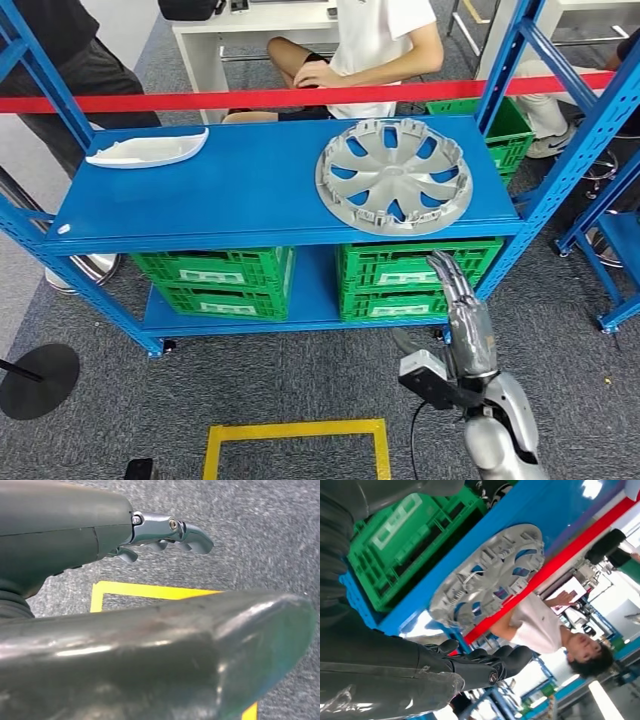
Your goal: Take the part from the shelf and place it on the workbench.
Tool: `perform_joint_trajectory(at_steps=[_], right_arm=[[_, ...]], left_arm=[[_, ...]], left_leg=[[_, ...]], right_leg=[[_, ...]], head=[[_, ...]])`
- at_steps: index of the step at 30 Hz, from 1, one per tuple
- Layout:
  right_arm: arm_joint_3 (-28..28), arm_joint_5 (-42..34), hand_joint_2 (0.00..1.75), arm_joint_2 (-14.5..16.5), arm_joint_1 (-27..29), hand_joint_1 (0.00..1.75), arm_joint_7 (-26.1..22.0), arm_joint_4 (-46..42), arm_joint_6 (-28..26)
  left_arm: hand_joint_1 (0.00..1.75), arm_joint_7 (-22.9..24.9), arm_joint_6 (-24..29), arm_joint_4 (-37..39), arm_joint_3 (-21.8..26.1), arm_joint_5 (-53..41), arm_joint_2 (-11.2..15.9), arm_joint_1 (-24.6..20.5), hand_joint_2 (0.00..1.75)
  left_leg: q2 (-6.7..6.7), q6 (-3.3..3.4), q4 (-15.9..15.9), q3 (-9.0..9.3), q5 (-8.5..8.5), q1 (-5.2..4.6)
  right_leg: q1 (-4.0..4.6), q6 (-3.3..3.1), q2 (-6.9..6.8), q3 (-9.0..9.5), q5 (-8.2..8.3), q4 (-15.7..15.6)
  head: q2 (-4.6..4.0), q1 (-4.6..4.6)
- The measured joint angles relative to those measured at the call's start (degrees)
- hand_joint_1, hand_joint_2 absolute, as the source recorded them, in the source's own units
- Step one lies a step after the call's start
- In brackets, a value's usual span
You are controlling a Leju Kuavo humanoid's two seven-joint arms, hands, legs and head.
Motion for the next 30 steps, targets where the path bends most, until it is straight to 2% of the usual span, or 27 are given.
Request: perform_joint_trajectory(at_steps=[1,2,5,6,10,12,16,28,30], right_arm=[[0.93,0.78,1.75,-0.66,-2.00,0.00,1.03,1.54,0.10],[1.85,1.35,1.75,-1.27,-4.00,0.00,1.95,3.13,0.22],[4.15,2.02,1.75,-2.63,-8.88,0.00,3.48,7.63,0.36],[4.72,2.08,1.75,-2.92,-10.02,0.00,3.69,8.81,0.36],[6.21,2.10,1.75,-3.67,-12.36,0.00,3.92,11.81,0.26],[6.75,2.10,1.75,-3.93,-12.89,0.00,3.92,12.94,0.24],[7.33,2.10,1.75,-4.27,-13.30,0.00,3.91,14.05,0.20],[8.60,2.51,1.75,-4.62,-15.35,0.00,5.17,16.57,0.48],[9.15,2.78,1.75,-4.64,-16.68,0.00,5.53,17.62,0.48]], left_arm=[[0.00,-0.13,-0.11,0.00,-0.01,-0.20,-0.11,-0.14,0.00],[0.00,-0.30,-0.22,0.00,-0.01,-0.34,-0.27,-0.27,0.00],[0.00,-0.79,-0.37,0.00,0.03,-0.50,-0.57,-0.41,0.00],[0.00,-0.86,-0.39,0.00,0.05,-0.53,-0.58,-0.41,0.00],[0.00,-0.93,-0.47,0.00,0.08,-0.70,-0.69,-0.38,0.00],[0.00,-0.93,-0.47,0.00,0.08,-0.70,-0.70,-0.39,0.00],[0.00,-0.92,-0.48,0.00,0.08,-0.72,-0.68,-0.36,0.00],[0.00,-1.27,-1.27,0.00,0.25,-0.65,-0.66,-0.37,0.00],[0.00,-1.43,-1.37,0.00,0.35,-0.67,-0.63,-0.38,0.00]], left_leg=[[-0.01,0.32,-1.67,0.82,0.09,-0.07],[-0.03,0.62,-2.23,0.86,0.03,-0.11],[-0.07,1.22,-2.40,0.37,0.30,-0.17],[-0.11,1.44,-2.39,0.25,0.42,-0.25],[-0.20,2.03,-2.31,-0.51,0.92,-0.42],[-0.19,2.15,-2.27,-0.86,1.16,-0.49],[-0.19,2.19,-2.26,-1.13,1.39,-0.54],[-0.19,1.84,-2.26,-1.63,1.88,-0.51],[-0.19,1.97,-2.16,-1.74,1.89,-0.57]], right_leg=[[0.10,0.31,0.02,-0.20,0.18,0.05],[0.22,0.32,0.05,-0.44,0.24,0.14],[0.23,-0.37,-0.01,-0.98,0.48,0.11],[0.19,-0.24,-0.05,-1.09,0.71,-0.05],[0.02,1.08,-0.08,-1.26,1.68,-0.61],[-0.07,1.41,-0.08,-1.50,2.01,-0.67],[-0.13,1.60,-0.08,-1.80,2.18,-0.66],[-0.10,1.26,-0.07,-2.57,2.46,-0.21],[-0.18,1.43,-0.08,-2.61,2.57,-0.29]], head=[[0.00,-0.03],[0.00,-0.01],[0.00,0.19],[0.00,0.22],[0.00,0.26],[0.00,0.24],[0.00,0.22],[0.00,0.21],[0.00,0.21]])
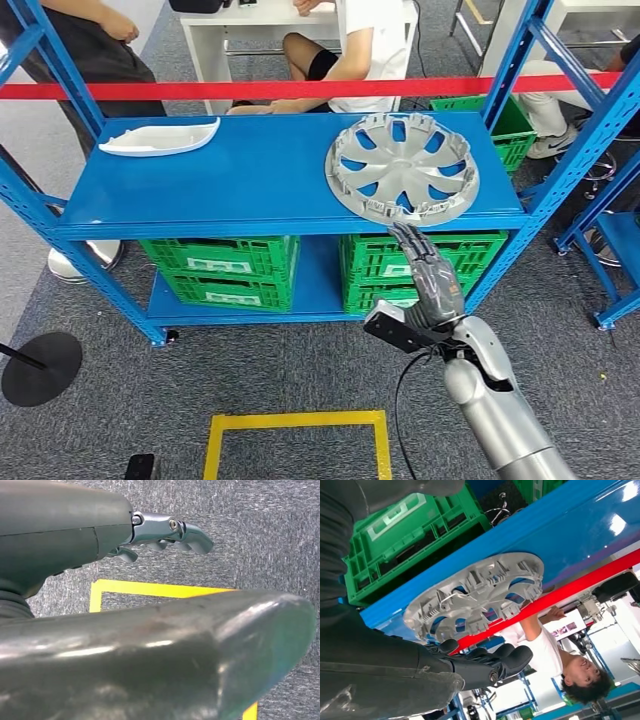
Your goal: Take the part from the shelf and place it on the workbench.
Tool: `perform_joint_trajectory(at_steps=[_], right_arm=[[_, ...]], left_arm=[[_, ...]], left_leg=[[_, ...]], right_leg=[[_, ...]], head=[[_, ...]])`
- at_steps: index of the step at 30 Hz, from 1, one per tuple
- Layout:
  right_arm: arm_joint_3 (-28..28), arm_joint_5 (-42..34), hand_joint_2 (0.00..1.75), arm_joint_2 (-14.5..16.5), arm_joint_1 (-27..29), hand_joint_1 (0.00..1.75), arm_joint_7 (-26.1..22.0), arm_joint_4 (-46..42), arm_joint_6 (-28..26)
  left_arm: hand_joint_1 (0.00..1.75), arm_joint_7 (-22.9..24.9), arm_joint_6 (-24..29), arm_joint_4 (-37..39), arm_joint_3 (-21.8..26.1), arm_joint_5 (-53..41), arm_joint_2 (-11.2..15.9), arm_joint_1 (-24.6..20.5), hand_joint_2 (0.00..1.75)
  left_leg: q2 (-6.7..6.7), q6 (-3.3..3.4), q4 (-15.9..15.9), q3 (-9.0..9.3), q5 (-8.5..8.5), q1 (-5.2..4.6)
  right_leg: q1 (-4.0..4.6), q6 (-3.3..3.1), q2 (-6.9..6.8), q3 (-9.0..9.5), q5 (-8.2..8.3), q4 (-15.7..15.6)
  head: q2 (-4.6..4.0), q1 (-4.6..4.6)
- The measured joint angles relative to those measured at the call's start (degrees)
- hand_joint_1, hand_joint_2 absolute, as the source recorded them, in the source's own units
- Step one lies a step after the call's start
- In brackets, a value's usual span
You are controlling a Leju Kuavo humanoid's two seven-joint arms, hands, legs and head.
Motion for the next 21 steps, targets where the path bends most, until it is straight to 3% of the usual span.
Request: perform_joint_trajectory(at_steps=[3,5,8,9,10,11,13,14,15,17,19,21], right_arm=[[0.83,0.17,1.75,-0.02,-1.54,0.00,0.39,1.07,-0.15],[1.13,0.14,1.75,-0.12,-2.15,0.00,0.49,1.40,-0.29],[1.58,0.11,1.75,-0.31,-2.42,0.00,0.63,1.89,-0.34],[1.74,0.13,1.75,-0.39,-2.37,0.00,0.70,2.05,-0.34],[1.90,0.15,1.75,-0.46,-2.34,0.00,0.77,2.19,-0.34],[2.04,0.17,1.75,-0.55,-2.36,0.00,0.84,2.28,-0.36],[2.28,0.19,1.75,-0.68,-2.47,0.00,1.01,2.37,-0.37],[2.40,0.19,1.75,-0.72,-2.54,0.00,1.09,2.41,-0.37],[2.50,0.19,1.75,-0.77,-2.54,0.00,1.17,2.47,-0.38],[2.64,0.18,1.75,-0.93,-2.51,0.00,1.30,2.56,-0.39],[2.67,0.14,1.75,-1.08,-2.55,0.00,1.36,2.52,-0.40],[2.68,0.11,1.75,-1.13,-2.70,0.00,1.35,2.45,-0.41]], left_arm=[[0.00,-0.05,-0.01,0.00,0.06,-0.04,0.05,-0.06,0.00],[0.00,-0.10,-0.02,-0.01,0.08,-0.14,0.03,-0.14,0.00],[0.00,-0.10,0.01,-0.02,0.11,-0.45,0.05,-0.23,0.00],[0.00,-0.10,0.01,-0.02,0.11,-0.57,0.04,-0.21,0.00],[0.00,-0.09,0.01,-0.02,0.12,-0.67,0.04,-0.19,0.00],[0.00,-0.09,0.00,-0.02,0.13,-0.73,0.03,-0.17,0.00],[0.00,-0.07,0.00,-0.02,0.15,-0.77,0.12,-0.19,0.00],[0.00,-0.05,0.01,-0.02,0.17,-0.80,0.21,-0.22,0.00],[0.00,-0.03,0.01,-0.02,0.20,-0.82,0.29,-0.26,0.00],[0.00,0.00,0.01,-0.02,0.26,-0.85,0.32,-0.30,0.00],[0.00,0.01,0.00,-0.05,0.32,-0.86,0.26,-0.34,0.00],[0.00,0.01,0.00,-0.09,0.38,-0.90,0.20,-0.47,0.00]], left_leg=[[0.02,0.82,-0.52,0.07,0.25,0.03],[0.05,1.24,-1.62,0.55,0.56,0.37],[0.06,1.39,-1.92,0.81,0.30,0.54],[0.05,1.23,-1.84,0.88,0.15,0.61],[0.04,0.99,-1.67,0.98,-0.07,0.75],[0.01,0.64,-1.39,1.12,-0.38,0.99],[-0.05,-0.47,-0.35,1.36,-1.39,1.40],[-0.09,-1.05,0.32,1.35,-2.02,1.50],[-0.14,-1.51,0.79,1.32,-2.52,1.47],[-0.20,-1.97,1.07,1.36,-3.12,1.45],[-0.16,-2.33,1.47,1.47,-3.57,1.62],[-0.10,-2.65,5.95,-0.81,-5.42,1.68]], right_leg=[[-0.14,0.61,-0.01,0.00,0.28,-0.38],[-0.09,0.78,-0.01,-1.20,-1.00,1.73],[-0.38,1.25,-0.02,-6.91,-5.93,12.79],[-0.52,1.45,-0.02,-8.47,-6.67,15.65],[-0.66,1.64,-0.02,-9.01,-6.31,16.40],[-0.84,1.87,-0.03,-8.27,-4.88,14.70],[-1.27,2.63,-0.03,-4.54,-1.45,7.50],[-1.43,2.58,0.14,-2.91,-0.69,4.63],[-1.53,2.20,0.31,-1.99,-0.72,3.16],[-1.42,0.63,0.65,-1.79,-1.73,3.24],[-1.28,-0.47,0.72,-1.45,-2.37,3.46],[-1.22,-1.27,0.74,-0.57,-2.99,3.27]], head=[[0.00,-0.03],[0.00,0.13],[0.00,0.36],[0.00,0.38],[0.00,0.40],[0.00,0.43],[0.00,0.51],[0.00,0.70],[0.00,0.68],[0.00,0.39],[0.00,-0.06],[0.00,-0.24]])
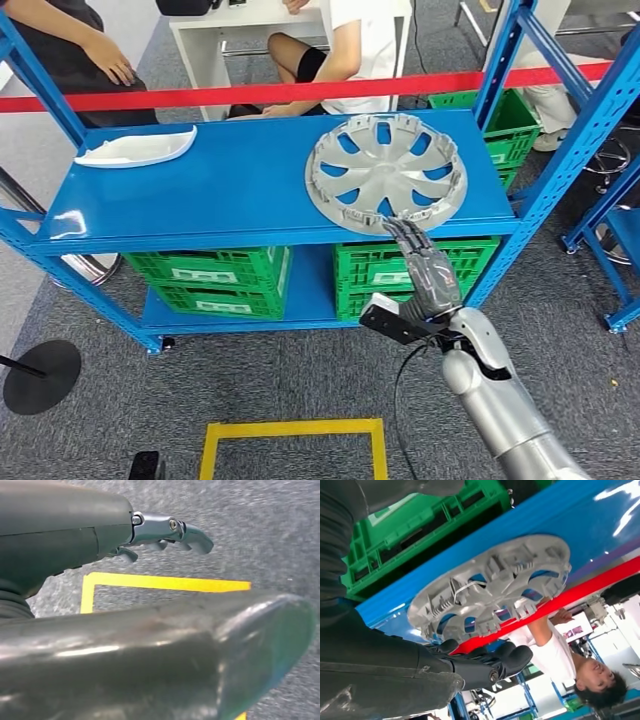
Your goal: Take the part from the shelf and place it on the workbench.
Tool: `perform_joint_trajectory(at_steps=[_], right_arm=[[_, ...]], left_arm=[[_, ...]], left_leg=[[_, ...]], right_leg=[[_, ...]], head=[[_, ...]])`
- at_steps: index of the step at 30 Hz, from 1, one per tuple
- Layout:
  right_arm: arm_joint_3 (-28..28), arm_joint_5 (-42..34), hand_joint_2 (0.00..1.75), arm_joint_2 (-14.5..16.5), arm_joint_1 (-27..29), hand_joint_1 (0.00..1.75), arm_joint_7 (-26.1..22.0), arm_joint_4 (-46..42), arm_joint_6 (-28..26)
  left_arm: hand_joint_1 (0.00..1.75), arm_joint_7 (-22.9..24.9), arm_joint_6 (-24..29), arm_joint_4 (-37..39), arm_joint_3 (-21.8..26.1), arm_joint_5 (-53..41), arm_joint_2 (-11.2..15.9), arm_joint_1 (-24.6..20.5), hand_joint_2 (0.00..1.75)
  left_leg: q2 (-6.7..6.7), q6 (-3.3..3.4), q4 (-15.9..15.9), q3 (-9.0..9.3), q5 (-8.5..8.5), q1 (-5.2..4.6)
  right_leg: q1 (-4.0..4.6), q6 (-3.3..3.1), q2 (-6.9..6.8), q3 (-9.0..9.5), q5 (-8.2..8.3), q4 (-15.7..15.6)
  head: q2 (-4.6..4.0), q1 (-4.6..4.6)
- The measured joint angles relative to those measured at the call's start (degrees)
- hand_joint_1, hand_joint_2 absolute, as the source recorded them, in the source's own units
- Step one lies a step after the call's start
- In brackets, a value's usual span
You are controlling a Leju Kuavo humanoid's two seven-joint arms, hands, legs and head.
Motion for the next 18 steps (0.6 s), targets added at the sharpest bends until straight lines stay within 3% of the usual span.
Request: perform_joint_trajectory(at_steps=[2,3,4,5,7,8,9,11,13,15,18], right_arm=[[0.03,-0.01,1.75,-0.03,0.01,0.00,-0.02,-0.02,0.01],[0.05,-0.01,1.75,-0.03,0.11,0.00,-0.01,-0.02,0.01],[0.07,-0.01,1.75,-0.04,0.19,0.00,-0.01,-0.02,0.01],[0.09,-0.01,1.75,-0.04,0.23,0.00,0.00,-0.02,0.01],[0.10,-0.03,1.75,-0.05,0.23,0.00,0.01,-0.02,-0.01],[0.11,-0.04,1.75,-0.05,0.22,0.00,0.05,-0.03,-0.03],[0.12,-0.07,1.75,-0.05,0.23,0.00,0.09,-0.04,-0.09],[0.14,-0.11,1.75,-0.09,0.33,0.00,0.20,-0.12,-0.26],[0.18,-0.21,1.75,-0.17,0.44,0.00,0.22,-0.21,-0.46],[0.28,-0.33,1.75,-0.25,0.60,0.00,0.21,-0.24,-0.60],[0.44,-0.51,1.75,-0.34,1.47,0.00,0.24,-0.21,-0.61]], left_arm=[[0.00,0.00,0.00,0.00,0.04,-0.04,-0.04,0.03,0.00],[0.00,0.00,0.00,0.00,0.06,-0.05,-0.05,0.14,0.00],[0.00,0.00,0.00,0.00,0.07,-0.05,-0.07,0.27,0.00],[0.00,0.00,0.00,0.00,0.08,-0.06,-0.09,0.37,0.00],[0.00,0.00,0.00,0.00,0.13,-0.09,-0.09,0.48,0.00],[0.00,0.00,0.00,0.01,0.20,-0.12,-0.09,0.51,0.00],[0.00,0.00,0.01,0.01,0.29,-0.14,-0.10,0.49,0.00],[0.00,0.00,0.07,0.01,0.49,-0.20,-0.14,0.44,0.00],[0.00,-0.02,0.16,0.00,0.60,-0.27,-0.18,0.43,0.00],[0.00,-0.04,0.25,0.00,0.68,-0.31,-0.12,0.41,0.00],[0.00,-0.02,0.53,0.00,0.76,-0.36,-0.11,0.41,0.00]], left_leg=[[0.02,-0.04,8.27,-5.26,-2.60,-0.09],[0.02,0.07,11.53,-7.78,-2.97,-0.13],[0.02,0.31,12.85,-9.46,-2.03,-0.21],[0.01,0.64,11.92,-10.04,0.21,-0.33],[0.00,1.55,4.89,-8.53,6.82,-0.76],[0.00,1.98,1.15,-7.12,8.87,-1.05],[0.05,2.18,-1.66,-5.85,9.57,-1.26],[0.16,2.35,-3.95,-4.21,8.32,-1.46],[0.16,2.75,-4.59,-3.09,7.59,-1.23],[0.08,3.37,-4.87,-1.73,6.82,-1.03],[-0.03,3.85,-5.01,0.18,5.13,-1.07]], right_leg=[[0.19,-0.44,-0.01,0.98,-0.78,-0.22],[0.30,-0.53,0.03,1.55,-1.27,-0.30],[0.41,-0.55,0.10,2.29,-1.86,-0.34],[0.50,-0.53,0.19,3.21,-2.55,-0.38],[0.61,-0.27,0.32,5.31,-4.14,-0.69],[0.75,-0.03,0.39,6.32,-4.98,-0.95],[0.88,0.26,0.44,7.18,-5.71,-1.35],[1.11,0.96,0.51,8.99,-6.14,-2.20],[1.09,1.64,0.30,9.54,-5.51,-1.65],[1.10,2.04,-0.07,6.88,-5.56,3.33],[1.15,2.32,-0.31,-0.16,-9.81,13.08]], head=[[0.00,-0.13],[0.00,-0.15],[0.00,-0.15],[0.00,-0.16],[0.00,-0.19],[0.00,-0.24],[0.00,-0.31],[0.00,-0.40],[0.01,-0.34],[0.01,-0.22],[0.00,-0.04]])
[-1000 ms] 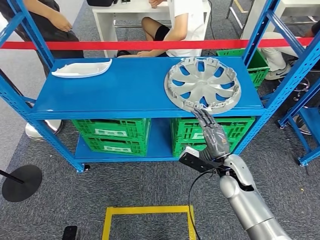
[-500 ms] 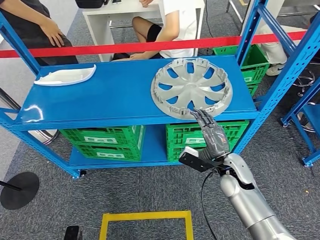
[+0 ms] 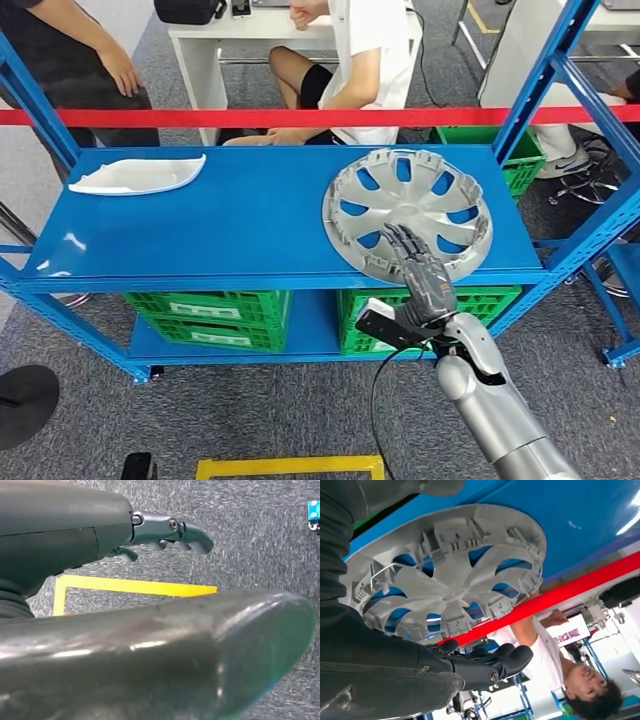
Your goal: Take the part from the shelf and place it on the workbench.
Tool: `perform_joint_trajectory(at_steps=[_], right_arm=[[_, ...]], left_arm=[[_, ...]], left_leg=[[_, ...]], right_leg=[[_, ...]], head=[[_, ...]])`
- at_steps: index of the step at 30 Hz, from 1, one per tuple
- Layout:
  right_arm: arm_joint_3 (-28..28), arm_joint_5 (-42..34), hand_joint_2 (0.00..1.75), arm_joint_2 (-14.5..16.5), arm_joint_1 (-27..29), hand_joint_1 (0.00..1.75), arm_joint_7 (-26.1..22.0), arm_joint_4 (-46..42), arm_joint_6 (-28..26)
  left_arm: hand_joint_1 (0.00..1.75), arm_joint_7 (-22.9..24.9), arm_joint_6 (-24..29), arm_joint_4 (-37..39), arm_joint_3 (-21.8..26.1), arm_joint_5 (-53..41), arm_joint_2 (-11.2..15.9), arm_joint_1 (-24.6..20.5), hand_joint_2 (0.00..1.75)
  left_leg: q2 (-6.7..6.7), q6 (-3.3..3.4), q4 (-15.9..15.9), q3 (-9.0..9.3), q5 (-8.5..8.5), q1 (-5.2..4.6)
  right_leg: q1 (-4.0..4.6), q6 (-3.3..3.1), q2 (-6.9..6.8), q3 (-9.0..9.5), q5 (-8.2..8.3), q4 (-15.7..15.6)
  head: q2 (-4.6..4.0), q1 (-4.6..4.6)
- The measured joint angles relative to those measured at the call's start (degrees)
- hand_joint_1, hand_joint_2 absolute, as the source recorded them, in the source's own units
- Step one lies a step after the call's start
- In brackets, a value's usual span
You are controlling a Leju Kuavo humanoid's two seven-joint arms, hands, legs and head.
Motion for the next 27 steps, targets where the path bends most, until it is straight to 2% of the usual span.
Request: perform_joint_trajectory(at_steps=[1,2,3,4,5,6,7,8,9,11,12,13,16,21,27], right_arm=[[0.07,-0.03,1.75,-0.02,0.30,0.00,0.00,0.01,0.01],[0.14,-0.04,1.75,-0.02,0.50,0.00,0.00,0.01,0.02],[0.20,-0.05,1.75,-0.03,0.60,0.00,0.00,0.01,0.02],[0.25,-0.06,1.75,-0.03,0.64,0.00,0.00,0.01,0.02],[0.28,-0.08,1.75,-0.04,0.65,0.00,0.01,0.01,0.02],[0.32,-0.09,1.75,-0.04,0.60,0.00,0.01,0.01,0.03],[0.37,-0.10,1.75,-0.04,0.55,0.00,0.01,-0.04,0.04],[0.41,-0.12,1.75,-0.04,0.52,0.00,0.01,-0.15,0.04],[0.44,-0.12,1.75,-0.04,0.44,0.00,-0.02,-0.27,0.05],[0.47,-0.11,1.75,-0.05,0.45,0.00,-0.03,-0.46,0.05],[0.46,-0.11,1.75,-0.06,0.46,0.00,-0.02,-0.48,0.06],[0.46,-0.11,1.75,-0.07,0.52,0.00,0.00,-0.48,0.06],[0.50,-0.10,1.75,-0.08,0.66,0.00,-0.02,-0.48,0.06],[0.51,-0.10,1.75,-0.08,0.70,0.00,-0.02,-0.48,0.08],[0.54,0.65,1.75,-0.19,0.79,0.00,0.20,-0.43,0.61]], left_arm=[[0.00,0.01,0.14,0.00,0.02,-0.05,-0.03,0.07,0.00],[0.00,0.02,0.25,0.00,0.05,-0.11,-0.05,0.15,0.00],[0.00,0.01,0.33,0.00,0.07,-0.18,-0.06,0.18,0.00],[0.00,0.01,0.37,0.00,0.09,-0.22,-0.07,0.18,0.00],[0.00,0.01,0.39,0.00,0.10,-0.25,-0.09,0.14,0.00],[0.00,0.00,0.42,0.00,0.12,-0.27,-0.10,0.09,0.00],[0.00,0.00,0.43,0.00,0.13,-0.28,-0.13,0.05,0.00],[0.00,-0.01,0.44,0.00,0.14,-0.28,-0.15,0.02,0.00],[0.00,-0.02,0.46,0.00,0.15,-0.29,-0.16,-0.02,0.00],[0.00,-0.04,0.49,0.00,0.16,-0.30,-0.17,-0.04,0.00],[0.00,-0.04,0.50,0.00,0.16,-0.30,-0.16,-0.03,0.00],[0.00,-0.04,0.50,0.00,0.17,-0.30,-0.16,0.00,0.00],[0.00,-0.04,0.50,0.00,0.17,-0.30,-0.19,0.04,0.00],[0.00,-0.03,0.50,0.00,0.19,-0.29,-0.19,0.12,0.00],[0.00,0.04,0.50,0.00,0.36,-0.36,-0.17,0.10,0.00]], left_leg=[[-0.03,0.04,0.00,0.62,-0.50,-0.06],[-0.06,0.05,0.00,1.21,-0.92,-0.13],[-0.07,0.02,0.00,1.75,-1.27,-0.21],[-0.09,-0.07,0.00,2.25,-1.56,-0.27],[-0.11,-0.23,-0.01,2.77,-1.83,-0.34],[-0.15,-0.51,-0.04,3.18,-2.13,-0.38],[-0.18,-0.89,-0.24,3.49,-2.44,-0.39],[-0.16,-1.06,-0.46,3.68,-2.54,-0.44],[-0.10,-0.97,-0.65,3.72,-2.69,-0.45],[0.07,-0.47,-0.91,3.73,-2.40,-0.51],[0.10,-0.44,-0.97,3.69,-2.35,-0.50],[0.11,-0.62,-1.08,3.65,-2.14,-0.49],[0.12,-1.14,-1.41,3.50,-1.80,-0.46],[0.10,-1.80,-1.57,3.29,-1.35,-0.42],[0.10,-1.81,-1.56,3.17,-1.35,-0.46]], right_leg=[[0.01,0.01,-0.02,-1.59,-0.58,0.81],[0.02,-0.06,-0.04,-2.34,0.34,-0.24],[0.07,-0.22,-0.09,-2.14,2.76,-3.16],[0.18,-0.48,-0.19,-1.13,5.88,-7.24],[0.33,-0.78,-0.29,-0.13,8.26,-10.75],[0.50,-1.12,-0.42,0.68,9.10,-13.19],[0.67,-1.51,-0.48,1.10,9.12,-14.42],[0.71,-1.61,-0.49,1.24,9.23,-14.74],[0.69,-1.47,-0.48,1.41,9.74,-15.13],[0.60,-1.38,-0.43,1.65,12.15,-15.87],[0.63,-1.44,-0.42,1.54,12.40,-15.92],[0.69,-1.73,-0.39,1.42,12.57,-15.92],[0.76,-1.99,-0.32,1.05,12.91,-15.90],[0.81,-2.07,-0.33,0.79,12.87,-15.84],[0.76,-2.05,-0.33,0.68,12.86,-15.86]], head=[[0.00,0.05],[0.00,0.09],[0.00,0.10],[0.01,0.08],[0.01,0.03],[0.01,0.03],[0.01,0.08],[0.00,0.11],[0.00,0.15],[0.00,0.00],[0.00,-0.07],[0.00,-0.10],[0.00,-0.12],[0.00,-0.10],[0.00,-0.08]])
